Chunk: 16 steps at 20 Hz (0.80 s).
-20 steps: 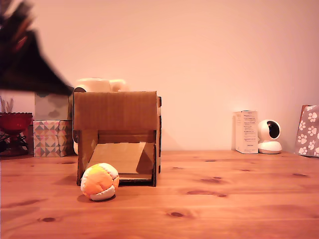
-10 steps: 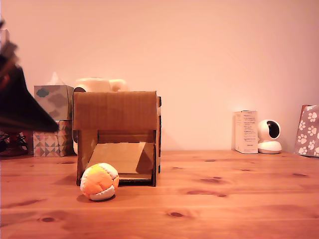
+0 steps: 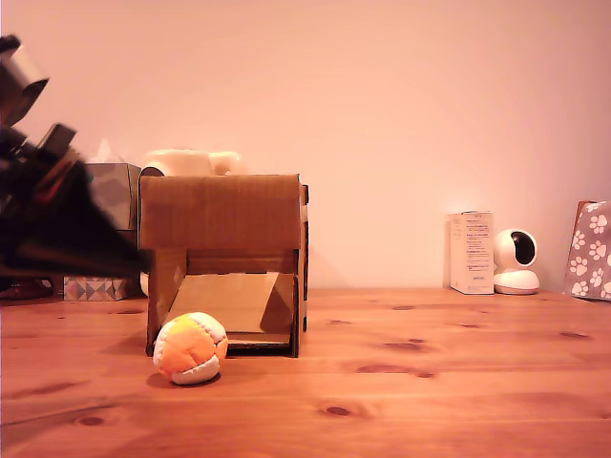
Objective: Drop the footbag into the cardboard dice tower
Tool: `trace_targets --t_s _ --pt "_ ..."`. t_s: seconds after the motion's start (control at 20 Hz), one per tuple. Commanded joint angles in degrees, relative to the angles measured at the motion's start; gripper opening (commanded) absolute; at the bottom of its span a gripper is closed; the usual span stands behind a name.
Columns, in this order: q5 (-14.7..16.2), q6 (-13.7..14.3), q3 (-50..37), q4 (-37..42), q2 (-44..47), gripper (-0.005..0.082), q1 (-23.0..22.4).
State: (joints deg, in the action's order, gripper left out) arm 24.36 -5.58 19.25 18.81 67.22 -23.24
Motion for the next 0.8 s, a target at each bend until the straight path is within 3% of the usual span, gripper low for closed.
trace_targets --t_s 0.0,0.25,0.75 --pt "-0.1 1.3 -1.2 2.5 1.9 0.0741 -0.5" --pt "-2.7 1.8 -1.2 10.4 7.3 0.0740 -0.9" --pt "-3.9 3.1 -0.9 20.9 17.9 0.0740 -0.9"
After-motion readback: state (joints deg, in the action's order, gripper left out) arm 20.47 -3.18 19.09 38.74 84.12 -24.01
